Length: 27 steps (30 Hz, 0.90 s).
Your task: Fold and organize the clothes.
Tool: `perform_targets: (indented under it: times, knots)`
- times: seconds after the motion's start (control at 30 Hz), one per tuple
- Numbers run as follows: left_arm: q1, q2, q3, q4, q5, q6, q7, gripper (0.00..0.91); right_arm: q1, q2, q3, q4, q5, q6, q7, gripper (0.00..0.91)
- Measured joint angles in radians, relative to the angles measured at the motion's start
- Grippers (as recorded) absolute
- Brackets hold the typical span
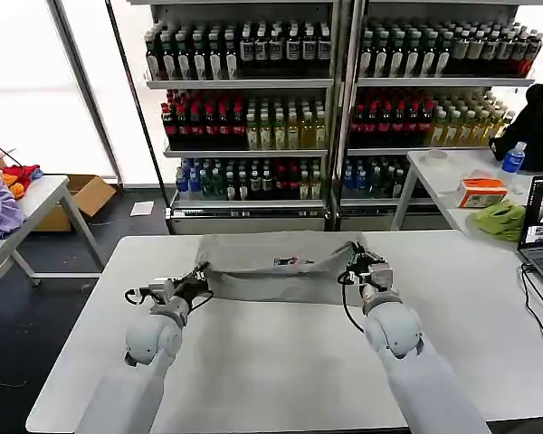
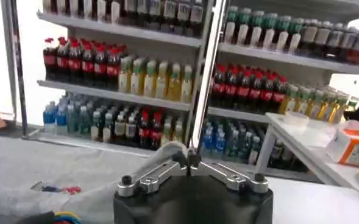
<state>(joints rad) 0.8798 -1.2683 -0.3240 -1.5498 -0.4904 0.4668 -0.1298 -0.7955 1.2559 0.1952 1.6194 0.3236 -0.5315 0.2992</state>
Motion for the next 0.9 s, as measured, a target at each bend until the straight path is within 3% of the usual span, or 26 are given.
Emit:
perform_targets:
  times: [0.33, 0.6, 0.9]
  knots:
    - [-0.014, 0.017, -0.006, 0.0, -0.03, 0.055, -0.027, 0.907, 0.027, 0.057, 0.011, -0.038, 0.156, -0.018, 0.145, 0.907]
    - [0.012, 0.031, -0.02, -0.035, -0.03, 0.084, -0.039, 0.907, -0.002, 0.055, 0.029, 0.02, 0.205, -0.032, 0.211, 0.907]
    - [0.069, 0.029, -0.035, -0.101, -0.017, 0.098, -0.041, 0.907, -0.106, 0.015, 0.059, 0.151, 0.203, -0.043, 0.246, 0.907]
